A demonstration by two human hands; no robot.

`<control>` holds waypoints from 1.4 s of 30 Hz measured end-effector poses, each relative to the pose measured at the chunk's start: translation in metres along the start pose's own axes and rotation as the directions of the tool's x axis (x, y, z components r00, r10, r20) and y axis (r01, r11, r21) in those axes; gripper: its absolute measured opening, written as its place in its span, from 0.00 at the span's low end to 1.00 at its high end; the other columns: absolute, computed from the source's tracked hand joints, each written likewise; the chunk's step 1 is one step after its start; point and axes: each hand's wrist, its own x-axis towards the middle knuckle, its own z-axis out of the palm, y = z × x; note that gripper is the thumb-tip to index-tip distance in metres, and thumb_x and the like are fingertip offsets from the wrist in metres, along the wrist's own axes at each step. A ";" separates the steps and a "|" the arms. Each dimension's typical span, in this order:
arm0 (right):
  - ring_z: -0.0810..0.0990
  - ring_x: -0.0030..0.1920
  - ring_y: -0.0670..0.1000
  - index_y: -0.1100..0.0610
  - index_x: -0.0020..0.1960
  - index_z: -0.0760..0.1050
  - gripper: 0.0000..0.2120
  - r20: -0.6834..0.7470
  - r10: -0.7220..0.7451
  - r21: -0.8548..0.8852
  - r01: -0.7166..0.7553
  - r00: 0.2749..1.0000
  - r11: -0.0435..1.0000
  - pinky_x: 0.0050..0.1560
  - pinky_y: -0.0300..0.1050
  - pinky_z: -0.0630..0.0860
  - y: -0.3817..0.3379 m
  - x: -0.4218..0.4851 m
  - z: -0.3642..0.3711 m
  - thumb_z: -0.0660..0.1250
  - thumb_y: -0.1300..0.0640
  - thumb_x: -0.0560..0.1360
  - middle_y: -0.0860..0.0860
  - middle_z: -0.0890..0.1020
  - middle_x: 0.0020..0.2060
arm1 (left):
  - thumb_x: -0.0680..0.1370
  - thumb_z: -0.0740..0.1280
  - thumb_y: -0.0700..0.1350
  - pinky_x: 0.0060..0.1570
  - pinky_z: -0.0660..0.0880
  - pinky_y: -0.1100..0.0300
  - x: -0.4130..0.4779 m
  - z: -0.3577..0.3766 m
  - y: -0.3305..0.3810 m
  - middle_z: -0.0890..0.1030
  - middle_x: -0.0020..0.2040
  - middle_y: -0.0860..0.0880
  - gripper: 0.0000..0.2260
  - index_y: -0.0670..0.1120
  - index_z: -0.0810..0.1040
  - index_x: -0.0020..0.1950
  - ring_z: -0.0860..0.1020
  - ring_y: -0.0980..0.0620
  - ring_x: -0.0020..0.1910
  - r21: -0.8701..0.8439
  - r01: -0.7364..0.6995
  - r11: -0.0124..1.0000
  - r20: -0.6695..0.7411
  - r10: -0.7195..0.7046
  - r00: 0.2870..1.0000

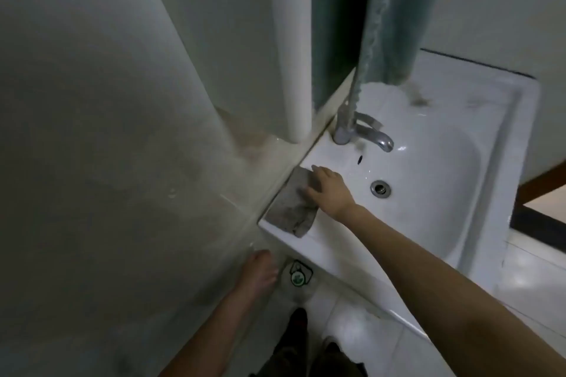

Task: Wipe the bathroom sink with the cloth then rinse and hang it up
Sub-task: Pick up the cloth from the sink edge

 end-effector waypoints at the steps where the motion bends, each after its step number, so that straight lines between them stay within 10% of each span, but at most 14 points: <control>1: 0.63 0.71 0.60 0.58 0.76 0.58 0.33 0.034 0.002 -0.051 0.000 0.999 0.999 0.71 0.52 0.61 0.000 0.010 0.003 0.63 0.44 0.77 0.57 0.66 0.73 | 0.82 0.57 0.42 0.28 0.73 0.65 0.006 0.005 0.005 0.75 0.40 0.46 0.08 0.44 0.73 0.45 0.76 0.52 0.35 0.010 0.026 1.000 -0.006 -0.026 1.000; 8: 0.72 0.60 0.59 0.57 0.67 0.66 0.27 0.053 0.079 -0.283 -0.061 0.995 0.957 0.58 0.56 0.72 -0.004 0.027 0.018 0.66 0.43 0.74 0.57 0.74 0.61 | 0.81 0.60 0.45 0.56 0.74 0.54 0.028 0.018 0.012 0.79 0.52 0.43 0.17 0.39 0.71 0.67 0.78 0.47 0.51 -0.098 0.044 0.994 0.102 -0.034 0.994; 15: 0.82 0.47 0.58 0.63 0.52 0.78 0.19 0.202 0.350 0.265 -0.395 0.915 0.880 0.47 0.48 0.80 -0.005 0.036 0.011 0.75 0.53 0.67 0.57 0.82 0.46 | 0.81 0.60 0.42 0.45 0.76 0.57 0.026 0.018 0.013 0.79 0.51 0.41 0.13 0.38 0.72 0.63 0.79 0.46 0.50 -0.204 0.045 0.978 0.123 -0.020 0.992; 24: 0.81 0.45 0.54 0.60 0.56 0.73 0.20 0.123 0.359 0.622 -0.353 0.925 0.698 0.38 0.45 0.78 -0.026 -0.044 -0.019 0.75 0.56 0.68 0.55 0.81 0.46 | 0.82 0.57 0.41 0.59 0.73 0.54 0.013 0.005 0.016 0.80 0.49 0.44 0.09 0.41 0.76 0.53 0.77 0.46 0.51 -0.066 -0.016 0.998 0.143 0.025 0.989; 35: 0.85 0.45 0.54 0.56 0.51 0.80 0.08 -0.117 0.541 0.867 -0.180 0.833 0.464 0.39 0.47 0.82 -0.020 -0.217 -0.041 0.72 0.57 0.72 0.55 0.86 0.45 | 0.79 0.62 0.37 0.44 0.74 0.59 -0.037 -0.010 0.010 0.81 0.43 0.46 0.07 0.47 0.76 0.44 0.78 0.48 0.42 0.221 -0.466 0.857 0.208 0.425 0.881; 42: 0.84 0.46 0.57 0.60 0.50 0.80 0.08 -0.113 0.775 0.928 -0.213 0.622 0.306 0.37 0.47 0.80 0.033 -0.354 -0.006 0.71 0.57 0.73 0.58 0.85 0.45 | 0.79 0.60 0.33 0.35 0.73 0.65 -0.048 -0.005 -0.064 0.79 0.39 0.47 0.11 0.46 0.75 0.42 0.76 0.50 0.37 0.460 -0.444 0.769 0.328 0.317 0.890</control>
